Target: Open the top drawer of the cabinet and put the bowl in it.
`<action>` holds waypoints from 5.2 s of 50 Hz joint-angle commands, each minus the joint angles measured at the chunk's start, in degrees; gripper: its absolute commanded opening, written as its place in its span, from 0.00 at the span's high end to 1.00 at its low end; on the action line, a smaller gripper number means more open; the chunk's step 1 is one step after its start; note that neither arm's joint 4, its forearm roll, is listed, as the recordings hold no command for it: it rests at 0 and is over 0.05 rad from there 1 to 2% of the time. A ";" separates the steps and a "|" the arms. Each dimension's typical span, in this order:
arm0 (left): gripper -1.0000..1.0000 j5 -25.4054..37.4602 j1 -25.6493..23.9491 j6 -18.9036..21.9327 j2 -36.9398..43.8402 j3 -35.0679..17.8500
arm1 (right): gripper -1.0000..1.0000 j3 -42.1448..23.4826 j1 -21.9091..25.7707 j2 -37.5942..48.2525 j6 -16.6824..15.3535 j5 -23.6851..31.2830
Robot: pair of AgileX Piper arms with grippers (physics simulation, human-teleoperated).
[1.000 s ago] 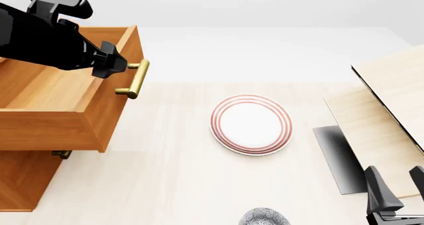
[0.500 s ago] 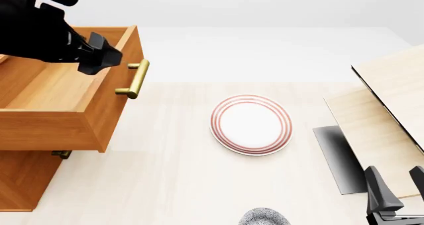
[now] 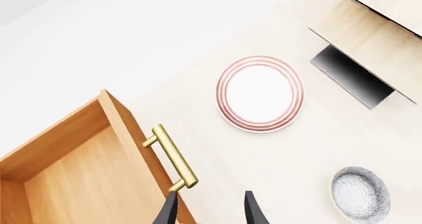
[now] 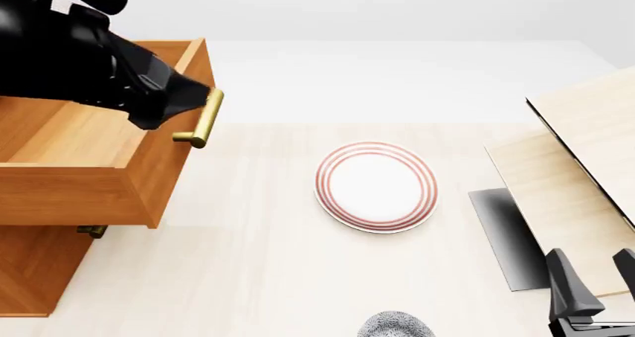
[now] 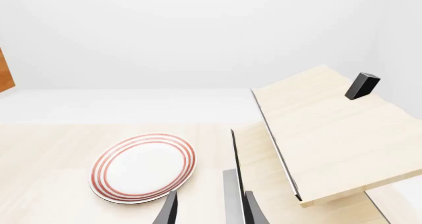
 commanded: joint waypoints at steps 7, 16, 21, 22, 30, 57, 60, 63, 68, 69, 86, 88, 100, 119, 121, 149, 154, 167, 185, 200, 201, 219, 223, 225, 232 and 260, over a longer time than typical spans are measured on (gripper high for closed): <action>0.00 -1.79 -7.41 -1.53 -2.40 1.95 | 0.00 0.09 0.00 -0.10 -0.08 0.00; 0.00 -5.57 -12.16 -1.92 -2.98 5.97 | 0.00 0.09 0.00 -0.10 -0.07 0.00; 0.00 -7.36 -14.42 -3.30 -2.71 8.37 | 0.00 0.09 0.00 -0.12 -0.06 0.00; 0.00 -7.66 -14.67 -3.31 -2.74 8.68 | 0.00 0.09 0.00 -0.13 -0.06 0.00; 0.00 -11.70 -17.47 -5.58 -2.03 13.18 | 0.00 0.09 0.01 -0.11 -0.04 0.00; 0.00 -24.57 -26.43 -18.03 7.43 19.16 | 0.00 0.09 -0.01 -0.12 -0.06 0.00; 0.00 -25.53 -27.40 -18.60 8.64 19.43 | 0.00 0.09 0.00 -0.11 -0.06 0.00; 0.00 -26.46 -27.97 -19.40 9.70 20.23 | 0.00 0.09 0.00 -0.11 -0.06 0.00; 0.00 -27.74 -28.02 -20.20 9.42 22.32 | 0.00 0.09 0.01 -0.13 -0.06 0.00; 0.00 -27.74 -28.02 -20.20 9.42 22.33 | 0.00 0.09 0.01 -0.13 -0.06 0.00; 0.00 -33.02 -29.74 -22.27 12.68 25.61 | 0.00 0.09 0.01 -0.11 -0.07 0.00; 0.00 -33.31 -29.51 -22.08 12.63 26.04 | 0.00 0.09 0.00 -0.12 -0.06 0.00; 0.00 -36.17 -29.35 -22.77 14.11 28.15 | 0.00 0.09 0.00 -0.11 -0.07 0.00; 0.00 -41.80 -31.56 -25.93 20.35 29.76 | 0.00 0.09 0.01 -0.12 -0.07 0.00; 0.00 -42.28 -31.93 -26.26 21.43 29.60 | 0.00 0.09 0.00 -0.12 -0.08 0.00; 0.00 -48.83 -32.57 -29.20 27.24 32.88 | 0.00 0.09 0.00 -0.11 -0.06 0.00; 0.00 -49.70 -33.09 -29.58 28.69 32.71 | 0.00 0.09 0.01 -0.12 -0.06 0.00; 0.00 -51.59 -33.58 -30.54 31.37 32.89 | 0.00 0.09 0.01 -0.11 -0.07 0.00; 0.00 -54.71 -34.91 -32.82 35.64 32.85 | 0.00 0.09 -0.01 -0.12 -0.06 0.00; 0.00 -57.79 -36.37 -35.41 39.40 32.83 | 0.00 0.09 -0.01 -0.12 -0.06 0.00; 0.00 -57.82 -36.54 -35.41 39.82 32.57 | 0.00 0.09 0.00 -0.10 -0.06 0.00; 0.00 -60.62 -36.85 -37.15 41.50 33.93 | 0.00 0.09 -0.01 -0.11 -0.06 0.00; 0.00 -60.94 -36.80 -37.24 41.72 34.09 | 0.00 0.09 0.00 -0.11 -0.07 0.00; 0.00 -61.28 -36.77 -37.37 41.74 34.35 | 0.00 0.09 0.01 -0.11 -0.05 0.00; 1.00 -61.86 -35.89 -36.85 40.77 35.47 | 0.00 0.09 -0.01 -0.12 -0.06 0.00; 1.00 -60.75 -36.03 -37.82 32.15 37.30 | 0.00 0.09 0.01 -0.11 -0.07 0.00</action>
